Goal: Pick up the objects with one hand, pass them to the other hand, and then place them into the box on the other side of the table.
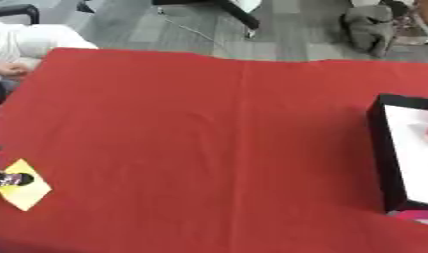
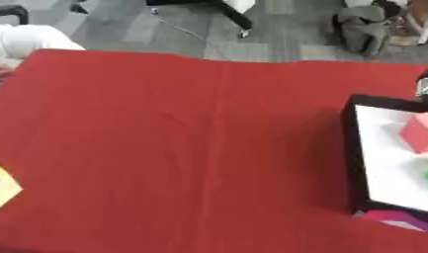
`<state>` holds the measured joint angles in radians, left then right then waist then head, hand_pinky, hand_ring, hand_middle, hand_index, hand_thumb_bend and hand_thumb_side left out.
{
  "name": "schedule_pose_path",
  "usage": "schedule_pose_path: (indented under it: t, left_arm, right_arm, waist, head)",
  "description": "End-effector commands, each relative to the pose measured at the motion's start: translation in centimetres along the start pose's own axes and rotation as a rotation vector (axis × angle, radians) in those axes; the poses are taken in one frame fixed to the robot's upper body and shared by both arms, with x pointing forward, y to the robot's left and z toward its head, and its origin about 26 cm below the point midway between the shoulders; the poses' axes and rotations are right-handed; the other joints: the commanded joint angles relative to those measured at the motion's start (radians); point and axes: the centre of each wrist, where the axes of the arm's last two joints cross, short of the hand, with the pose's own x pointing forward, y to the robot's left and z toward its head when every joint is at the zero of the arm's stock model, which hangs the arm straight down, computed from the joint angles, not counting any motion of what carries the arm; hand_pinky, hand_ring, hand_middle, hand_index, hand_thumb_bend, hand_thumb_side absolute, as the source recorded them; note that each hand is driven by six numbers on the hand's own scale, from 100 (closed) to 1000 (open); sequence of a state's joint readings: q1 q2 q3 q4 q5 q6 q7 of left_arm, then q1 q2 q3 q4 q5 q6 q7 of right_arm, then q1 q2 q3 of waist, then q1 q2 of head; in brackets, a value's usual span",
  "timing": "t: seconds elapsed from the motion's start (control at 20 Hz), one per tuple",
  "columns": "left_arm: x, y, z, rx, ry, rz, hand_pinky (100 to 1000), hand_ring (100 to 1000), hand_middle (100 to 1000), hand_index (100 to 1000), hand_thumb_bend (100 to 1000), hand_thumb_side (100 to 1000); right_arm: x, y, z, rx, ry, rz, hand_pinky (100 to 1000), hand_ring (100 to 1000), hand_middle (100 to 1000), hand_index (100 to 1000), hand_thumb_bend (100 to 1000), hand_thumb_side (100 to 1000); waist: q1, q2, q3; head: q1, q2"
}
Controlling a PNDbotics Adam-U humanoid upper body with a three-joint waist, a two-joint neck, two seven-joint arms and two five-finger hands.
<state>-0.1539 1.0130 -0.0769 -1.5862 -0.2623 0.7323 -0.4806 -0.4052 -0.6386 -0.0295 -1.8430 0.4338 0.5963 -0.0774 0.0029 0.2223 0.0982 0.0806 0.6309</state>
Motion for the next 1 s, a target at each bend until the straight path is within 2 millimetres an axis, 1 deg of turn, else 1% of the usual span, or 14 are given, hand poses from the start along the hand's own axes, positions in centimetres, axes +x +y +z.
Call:
schedule_pose_path:
  t: [0.05,0.35,0.5,0.75,1.0]
  left_arm:
    - [-0.3,1.4,0.1,-0.015,0.055,0.008,1000,921,836,916,621,342]
    - [-1.0,1.1,-1.1,-0.032,0.111,-0.011,1000,927,838,915,647,336]
    - [-0.9,0.9,-1.4,-0.058,0.099,-0.002,1000,920,833,913,616,358]
    - [0.4,1.5,-0.4,-0.044,0.018,0.017,993,908,823,907,557,384]
    - [1.2,2.0,1.0,-0.018,-0.031,0.021,992,906,820,903,558,397]
  right_arm:
    - [0.3,-1.1,-0.3,-0.034,-0.011,0.014,906,1000,860,933,100,419]
    - [0.2,-1.0,-0.3,-0.032,-0.006,0.008,906,1000,859,932,100,420]
    - [0.2,-1.0,-0.3,-0.034,-0.003,0.006,906,1000,857,930,100,412]
    - [0.1,-0.9,-0.3,-0.034,0.004,0.006,905,1000,856,929,100,410]
    - [-0.1,-0.9,-0.2,-0.033,0.008,0.009,906,1000,855,929,100,409]
  waist:
    - [0.001,-0.016,-0.001]
    - [0.0,-0.015,-0.004]
    - [-0.001,-0.015,-0.005]
    - [-0.001,-0.014,-0.005]
    - [0.004,-0.015,-0.002]
  head:
    - [0.006,0.0]
    - [0.014,0.005]
    - [0.015,0.006]
    - [0.013,0.013]
    - [0.01,0.016]
